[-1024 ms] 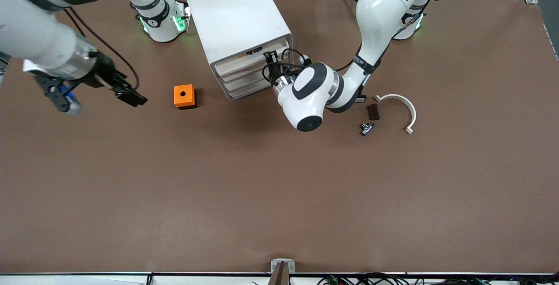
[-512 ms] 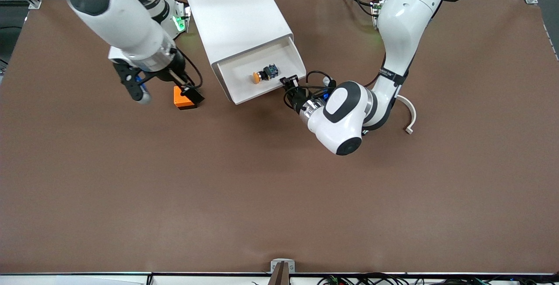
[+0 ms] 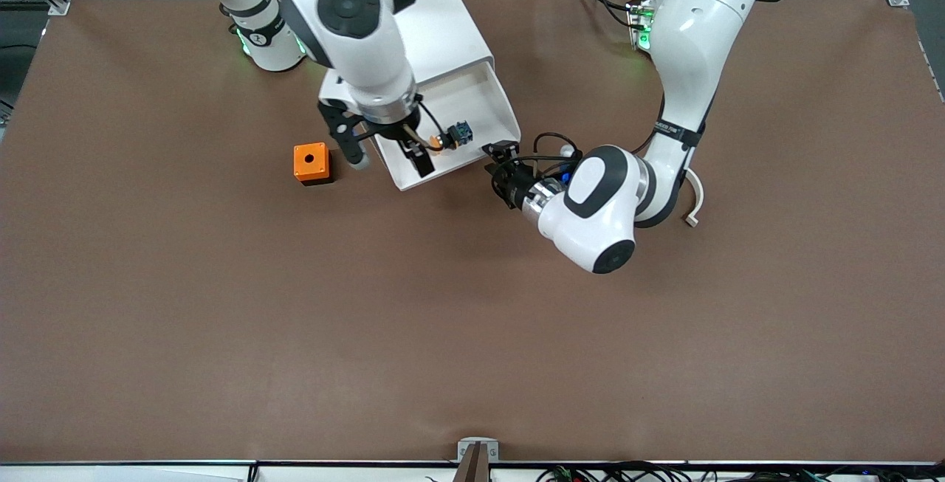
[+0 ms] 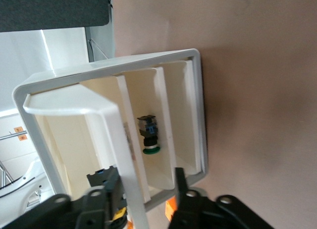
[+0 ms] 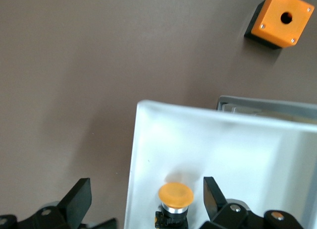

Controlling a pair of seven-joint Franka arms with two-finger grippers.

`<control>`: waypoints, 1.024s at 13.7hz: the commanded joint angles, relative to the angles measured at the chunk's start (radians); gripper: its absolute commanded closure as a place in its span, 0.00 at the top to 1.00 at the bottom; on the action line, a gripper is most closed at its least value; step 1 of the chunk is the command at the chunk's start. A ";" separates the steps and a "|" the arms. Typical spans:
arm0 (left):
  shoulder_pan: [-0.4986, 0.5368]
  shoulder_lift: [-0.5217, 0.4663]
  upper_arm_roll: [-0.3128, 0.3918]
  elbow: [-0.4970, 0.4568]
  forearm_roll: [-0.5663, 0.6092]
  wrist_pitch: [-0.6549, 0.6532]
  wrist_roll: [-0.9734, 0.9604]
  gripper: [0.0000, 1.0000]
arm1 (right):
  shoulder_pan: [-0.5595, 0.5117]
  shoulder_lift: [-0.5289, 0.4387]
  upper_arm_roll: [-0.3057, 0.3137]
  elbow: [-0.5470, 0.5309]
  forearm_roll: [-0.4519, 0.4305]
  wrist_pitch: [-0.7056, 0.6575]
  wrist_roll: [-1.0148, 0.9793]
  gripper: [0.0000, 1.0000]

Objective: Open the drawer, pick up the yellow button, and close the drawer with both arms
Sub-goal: 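Grasp the orange button with the right gripper while the left gripper releases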

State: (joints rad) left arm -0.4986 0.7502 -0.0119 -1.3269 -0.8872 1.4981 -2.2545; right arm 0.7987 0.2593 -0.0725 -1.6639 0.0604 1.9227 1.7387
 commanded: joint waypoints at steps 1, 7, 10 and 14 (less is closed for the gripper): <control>0.028 -0.005 0.004 0.017 0.011 -0.001 0.019 0.99 | 0.048 0.024 -0.012 0.007 -0.019 0.004 0.045 1.00; 0.041 -0.075 0.093 0.038 0.104 -0.009 0.232 0.99 | 0.099 0.035 -0.012 0.007 -0.030 0.002 0.100 0.97; 0.035 -0.118 0.087 0.038 0.334 -0.012 0.306 0.99 | 0.106 0.043 -0.012 0.009 -0.031 0.004 0.107 0.96; 0.043 -0.146 0.095 0.048 0.517 -0.004 0.525 0.99 | 0.129 0.069 -0.012 0.007 -0.031 0.006 0.108 0.90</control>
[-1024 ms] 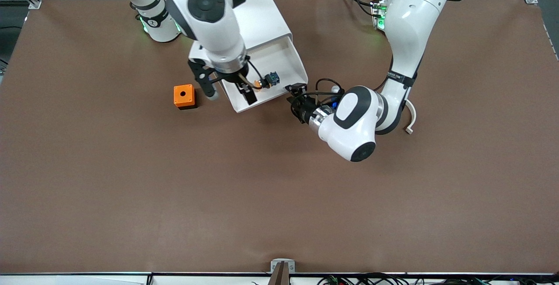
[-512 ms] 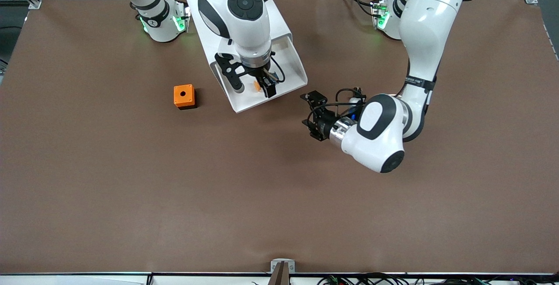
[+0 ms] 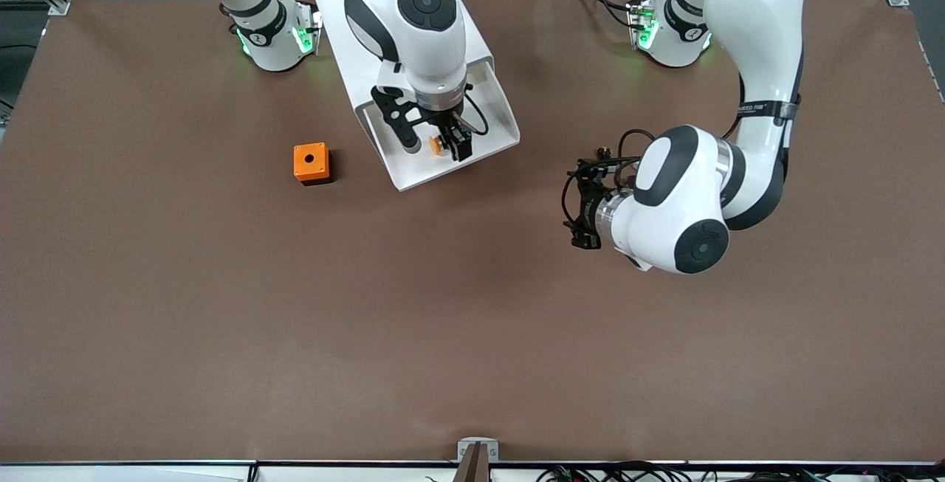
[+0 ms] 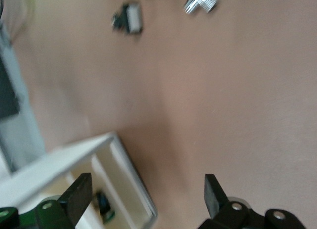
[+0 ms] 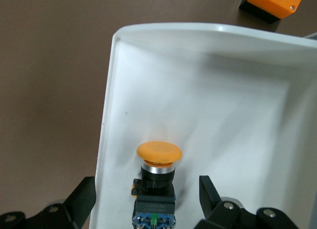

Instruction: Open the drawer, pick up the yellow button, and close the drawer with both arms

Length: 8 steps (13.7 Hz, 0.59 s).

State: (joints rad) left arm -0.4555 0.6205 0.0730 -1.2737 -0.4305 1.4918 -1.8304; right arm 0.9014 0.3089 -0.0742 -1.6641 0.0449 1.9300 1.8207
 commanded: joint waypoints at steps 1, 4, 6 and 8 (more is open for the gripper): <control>0.011 -0.025 0.017 -0.006 0.087 0.002 0.153 0.99 | 0.031 0.022 -0.010 0.007 -0.016 -0.003 0.026 0.87; 0.021 -0.039 0.047 -0.006 0.156 0.004 0.307 0.99 | 0.031 0.022 -0.010 0.009 -0.016 -0.005 0.025 0.73; 0.018 -0.039 0.070 -0.001 0.179 0.027 0.376 0.99 | 0.030 0.022 -0.010 0.009 -0.016 -0.005 0.025 0.55; 0.020 -0.041 0.077 -0.001 0.194 0.044 0.433 0.99 | 0.031 0.022 -0.010 0.009 -0.016 -0.006 0.025 0.22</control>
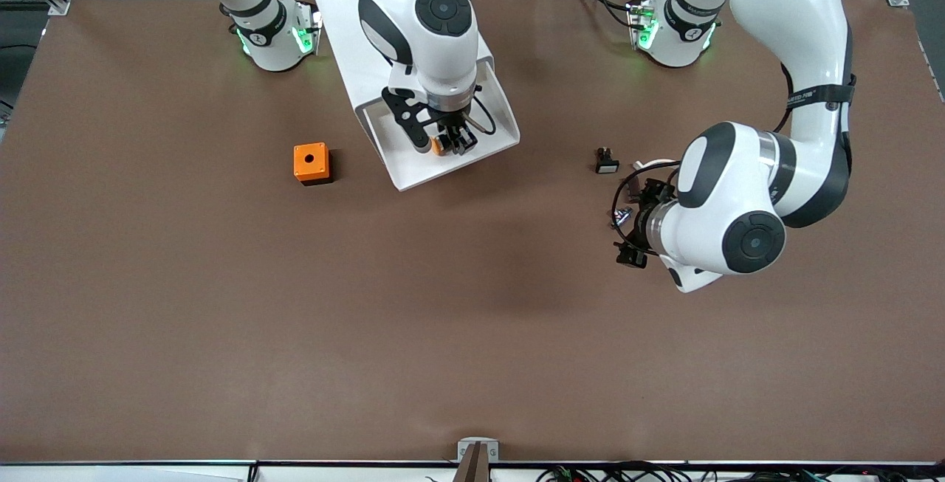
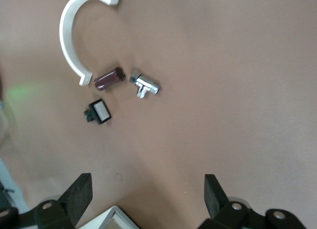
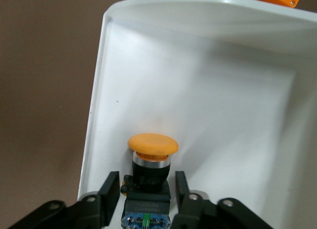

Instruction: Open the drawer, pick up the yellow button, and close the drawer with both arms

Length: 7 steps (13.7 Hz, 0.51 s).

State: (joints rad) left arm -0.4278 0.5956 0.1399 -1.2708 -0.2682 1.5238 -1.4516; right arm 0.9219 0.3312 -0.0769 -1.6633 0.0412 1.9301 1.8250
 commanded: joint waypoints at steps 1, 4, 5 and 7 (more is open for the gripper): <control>-0.009 -0.023 0.010 -0.004 0.047 0.013 0.080 0.99 | 0.009 -0.001 -0.007 0.008 -0.011 -0.008 0.020 0.07; -0.014 -0.030 0.010 -0.004 0.067 0.018 0.102 0.99 | 0.006 -0.003 -0.007 0.016 -0.011 -0.016 0.005 0.00; -0.020 -0.030 0.009 -0.004 0.067 0.030 0.118 0.99 | -0.003 -0.007 -0.009 0.025 -0.007 -0.019 -0.007 0.00; -0.023 -0.030 0.001 -0.004 0.067 0.050 0.157 0.99 | -0.037 -0.015 -0.012 0.074 0.006 -0.067 -0.076 0.00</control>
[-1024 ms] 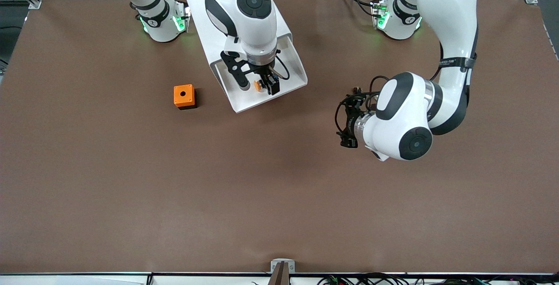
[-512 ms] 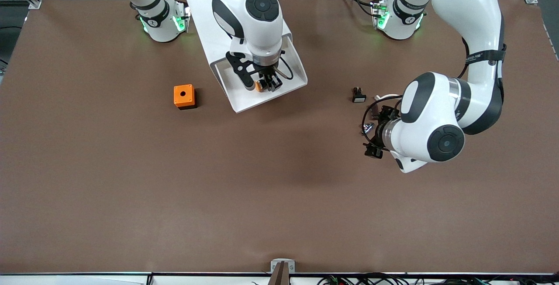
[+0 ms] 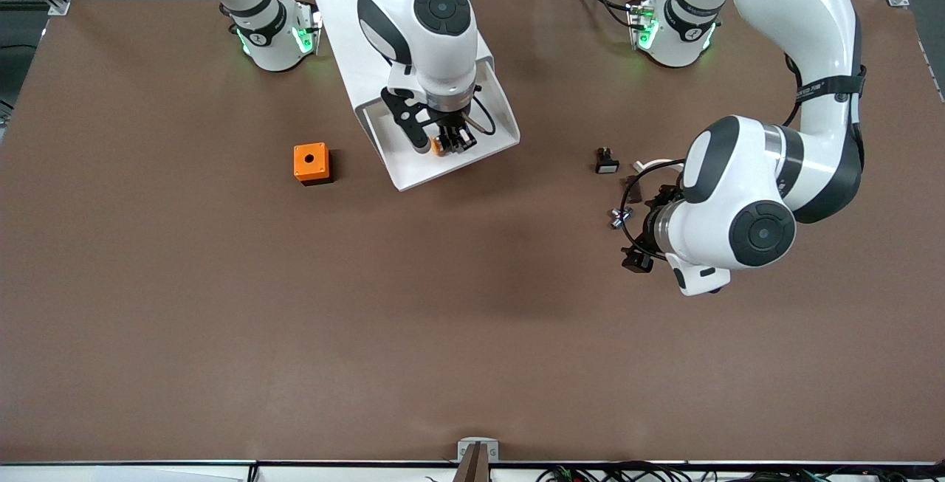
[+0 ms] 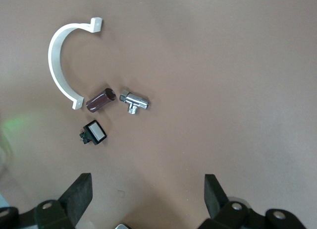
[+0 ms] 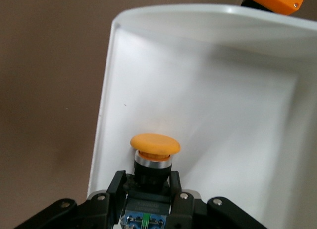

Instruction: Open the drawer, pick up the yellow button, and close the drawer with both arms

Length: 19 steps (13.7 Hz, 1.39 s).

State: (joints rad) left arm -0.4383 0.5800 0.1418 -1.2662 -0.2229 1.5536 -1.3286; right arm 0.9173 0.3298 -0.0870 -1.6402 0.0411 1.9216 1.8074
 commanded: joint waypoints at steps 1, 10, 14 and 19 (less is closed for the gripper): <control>-0.019 -0.014 -0.004 -0.012 0.022 0.022 0.034 0.99 | -0.061 -0.014 0.000 0.089 0.008 -0.109 -0.118 0.00; -0.204 0.004 -0.018 -0.024 0.024 0.178 0.207 0.99 | -0.556 -0.026 -0.003 0.114 0.057 -0.187 -1.107 0.00; -0.328 0.038 -0.027 -0.044 0.019 0.267 0.200 1.00 | -0.757 0.006 -0.003 0.097 0.056 -0.173 -1.474 0.00; -0.387 0.040 -0.093 -0.076 -0.027 0.287 0.186 1.00 | -0.948 0.153 -0.003 0.073 0.056 -0.005 -1.825 0.00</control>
State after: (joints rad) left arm -0.8244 0.6360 0.0762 -1.3198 -0.2290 1.8283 -1.1419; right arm 0.0284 0.4179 -0.1130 -1.5786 0.0881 1.8561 0.0903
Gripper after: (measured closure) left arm 0.000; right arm 0.604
